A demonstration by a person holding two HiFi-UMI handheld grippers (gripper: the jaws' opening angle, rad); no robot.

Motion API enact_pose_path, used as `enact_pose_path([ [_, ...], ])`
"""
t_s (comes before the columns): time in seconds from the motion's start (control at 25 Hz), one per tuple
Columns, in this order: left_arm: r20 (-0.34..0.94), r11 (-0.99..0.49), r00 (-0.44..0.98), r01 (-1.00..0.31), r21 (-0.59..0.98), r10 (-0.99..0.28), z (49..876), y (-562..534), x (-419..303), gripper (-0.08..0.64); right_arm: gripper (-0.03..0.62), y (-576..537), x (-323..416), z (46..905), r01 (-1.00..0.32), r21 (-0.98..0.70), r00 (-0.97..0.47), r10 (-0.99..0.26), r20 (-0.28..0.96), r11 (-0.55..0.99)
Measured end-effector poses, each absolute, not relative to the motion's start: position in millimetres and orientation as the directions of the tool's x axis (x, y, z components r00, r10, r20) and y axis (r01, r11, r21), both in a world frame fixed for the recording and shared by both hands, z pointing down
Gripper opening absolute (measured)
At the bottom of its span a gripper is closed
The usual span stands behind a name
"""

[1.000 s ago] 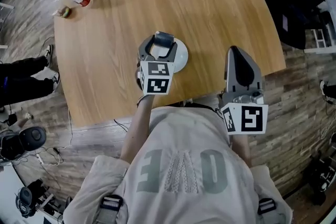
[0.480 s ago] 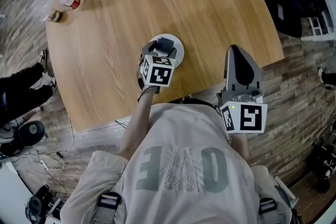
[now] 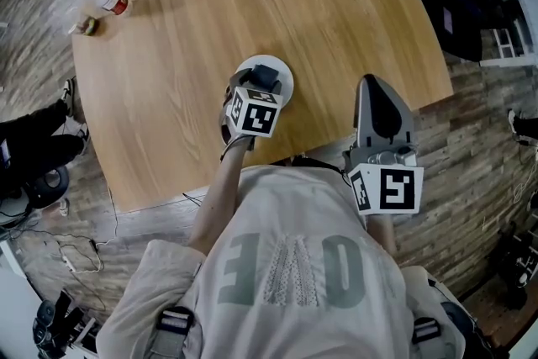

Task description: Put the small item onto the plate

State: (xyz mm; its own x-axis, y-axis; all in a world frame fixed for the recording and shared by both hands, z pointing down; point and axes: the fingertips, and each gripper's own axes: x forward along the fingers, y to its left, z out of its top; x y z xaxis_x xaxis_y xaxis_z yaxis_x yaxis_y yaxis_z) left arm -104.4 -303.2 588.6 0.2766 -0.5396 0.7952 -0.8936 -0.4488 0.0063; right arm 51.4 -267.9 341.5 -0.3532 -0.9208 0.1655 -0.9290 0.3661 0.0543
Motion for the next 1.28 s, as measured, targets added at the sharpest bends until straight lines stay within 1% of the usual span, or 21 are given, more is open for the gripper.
enact_pose_path([
  [0.08,0.792,-0.443,0.267,-0.897,-0.005,-0.549,590,-302,-106,0.285,0.018,-268,52,341,-0.93,0.054,-0.35,-0.923,0.162,0.362],
  [0.64,0.793,-0.435,0.256,-0.9,-0.013,-0.553,599,-301,-102,0.284,0.018,-264,61,343,-0.938,0.049,-0.333,-0.929,0.161,0.344],
  [0.8,0.781,-0.385,0.225,-0.923,-0.021,-0.582,597,-303,-105,0.285,0.018,-262,63,343,-0.935,0.05,-0.339,-0.927,0.161,0.351],
  [1.0,0.746,-0.373,0.235,-0.928,-0.02,-0.624,583,-312,-104,0.29,0.018,-260,62,339,-0.931,0.051,-0.351,-0.924,0.154,0.362],
  [1.16,0.68,-0.329,0.24,-0.944,-0.002,-0.693,547,-324,-109,0.291,0.018,-259,62,334,-0.926,0.052,-0.364,-0.921,0.137,0.374],
  [1.28,0.538,-0.272,0.234,-0.962,0.01,-0.81,487,-343,-118,0.291,0.018,-265,58,323,-0.916,0.06,-0.39,-0.915,0.099,0.397],
])
